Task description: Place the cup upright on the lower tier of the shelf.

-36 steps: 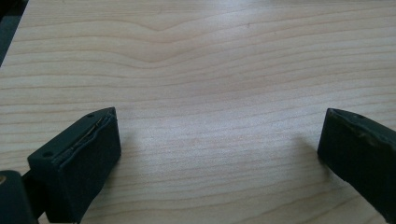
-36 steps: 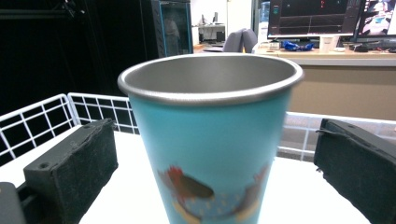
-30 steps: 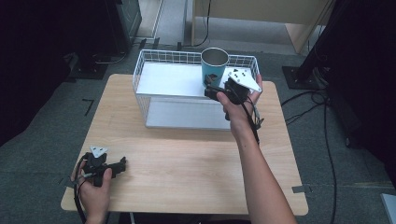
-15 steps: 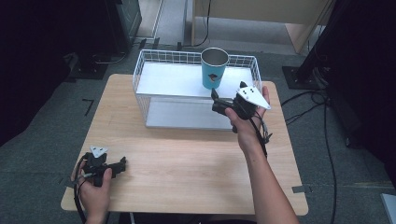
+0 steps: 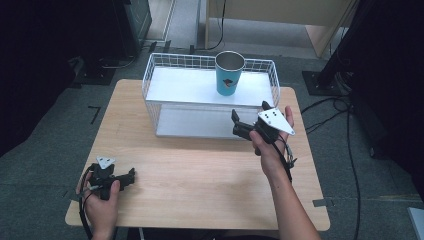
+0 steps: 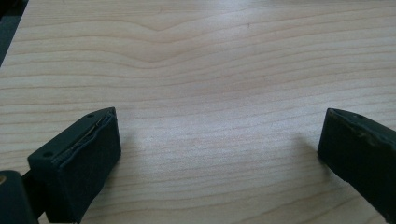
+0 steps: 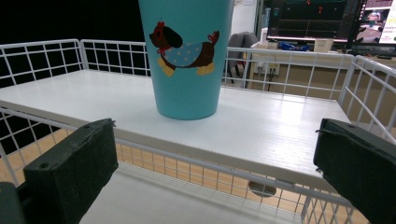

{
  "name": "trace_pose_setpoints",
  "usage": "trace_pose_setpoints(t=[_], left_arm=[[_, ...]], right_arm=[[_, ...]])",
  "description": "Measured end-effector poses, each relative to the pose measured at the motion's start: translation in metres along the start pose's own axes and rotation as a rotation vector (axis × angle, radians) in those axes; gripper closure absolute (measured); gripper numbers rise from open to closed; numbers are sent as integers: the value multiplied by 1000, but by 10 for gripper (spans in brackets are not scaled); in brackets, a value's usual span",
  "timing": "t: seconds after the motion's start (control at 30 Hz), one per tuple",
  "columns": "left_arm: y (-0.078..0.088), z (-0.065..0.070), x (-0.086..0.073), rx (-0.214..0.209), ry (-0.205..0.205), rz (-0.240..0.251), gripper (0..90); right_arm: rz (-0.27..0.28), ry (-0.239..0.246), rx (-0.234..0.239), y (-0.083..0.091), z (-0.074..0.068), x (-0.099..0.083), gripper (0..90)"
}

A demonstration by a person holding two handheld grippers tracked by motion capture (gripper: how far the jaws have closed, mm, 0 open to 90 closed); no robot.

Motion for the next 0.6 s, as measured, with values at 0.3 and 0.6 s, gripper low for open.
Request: trace_pose_setpoints(t=[0.3,0.6], left_arm=[[0,0,0,0,0,0,0],[0,0,0,0,2,2,0]], right_arm=[[-12,0,-14,16,6,-16,0],[-45,-7,-23,29,14,-37,0]])
Point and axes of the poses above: each handheld gripper's, and its own axes: y roughly backward along the jaws, x roughly out of its top, z roughly to its right, the point moved 2 cm from there along -y, roughly forward along the jaws, and after that the axes turned 15 degrees about y, right-handed, at the moved point
